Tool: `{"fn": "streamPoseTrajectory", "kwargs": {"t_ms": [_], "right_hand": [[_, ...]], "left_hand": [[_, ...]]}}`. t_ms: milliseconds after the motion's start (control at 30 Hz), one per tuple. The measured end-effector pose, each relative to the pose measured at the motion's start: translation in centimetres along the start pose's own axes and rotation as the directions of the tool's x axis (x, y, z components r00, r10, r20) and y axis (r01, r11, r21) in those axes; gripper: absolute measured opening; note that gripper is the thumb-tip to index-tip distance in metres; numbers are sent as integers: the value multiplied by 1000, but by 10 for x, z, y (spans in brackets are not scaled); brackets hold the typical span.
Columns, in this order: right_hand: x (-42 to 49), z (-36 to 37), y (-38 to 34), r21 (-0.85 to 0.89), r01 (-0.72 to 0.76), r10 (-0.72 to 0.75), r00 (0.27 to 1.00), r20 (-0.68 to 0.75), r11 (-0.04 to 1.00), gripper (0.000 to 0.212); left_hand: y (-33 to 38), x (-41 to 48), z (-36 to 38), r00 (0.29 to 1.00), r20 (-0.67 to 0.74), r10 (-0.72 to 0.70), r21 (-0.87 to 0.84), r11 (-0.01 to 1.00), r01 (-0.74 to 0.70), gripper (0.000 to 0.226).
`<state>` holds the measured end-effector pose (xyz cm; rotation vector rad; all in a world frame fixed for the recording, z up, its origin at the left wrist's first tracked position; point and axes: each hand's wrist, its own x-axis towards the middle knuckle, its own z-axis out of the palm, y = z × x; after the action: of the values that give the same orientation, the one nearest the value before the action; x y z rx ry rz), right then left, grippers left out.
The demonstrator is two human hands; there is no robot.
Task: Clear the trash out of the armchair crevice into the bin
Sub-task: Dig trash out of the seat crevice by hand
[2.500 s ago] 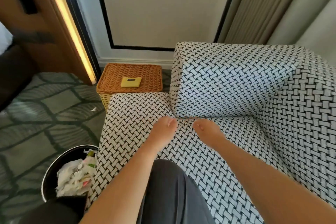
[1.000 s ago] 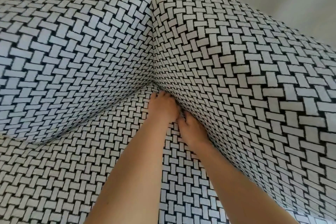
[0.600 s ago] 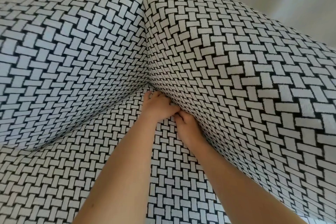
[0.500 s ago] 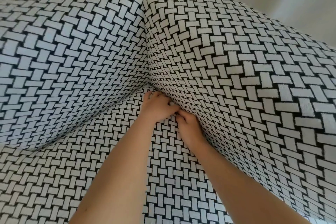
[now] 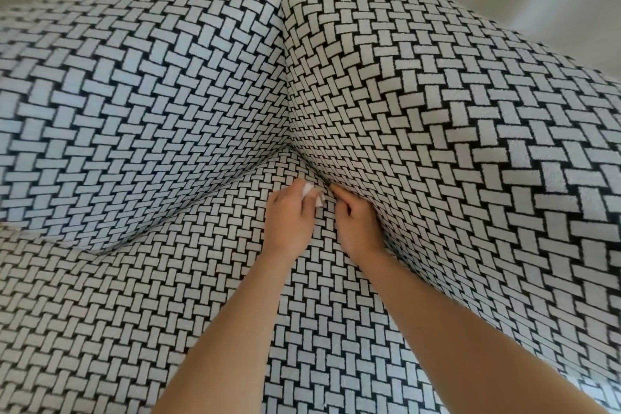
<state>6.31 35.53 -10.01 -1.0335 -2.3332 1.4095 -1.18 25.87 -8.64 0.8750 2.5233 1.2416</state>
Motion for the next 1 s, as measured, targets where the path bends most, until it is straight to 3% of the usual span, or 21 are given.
{"fn": "streamPoseTrajectory", "kwargs": {"t_ms": [167,300,467,867,1000], "right_hand": [[-8,-3,-20,-380,-28,15,999,-38,925,39],[-18,-1,-28,-555,-36,16,999,-40,831,35],[-26,-9,-30,-620,-31,76,996,45,784,46],[-51,-42,-36,-778,-38,296,936,193,627,76],[-55,-49,-35,-778,-81,354,916,188,623,66]], "left_hand": [[18,-41,-10,988,41,-149,-219,963,154,19],[28,-75,-20,985,56,-164,-244,954,172,21],[31,-115,-25,975,127,-182,-226,952,207,19],[21,-161,-42,977,111,-181,-102,976,192,11],[19,-167,-41,977,92,-192,-102,974,201,18]]}}
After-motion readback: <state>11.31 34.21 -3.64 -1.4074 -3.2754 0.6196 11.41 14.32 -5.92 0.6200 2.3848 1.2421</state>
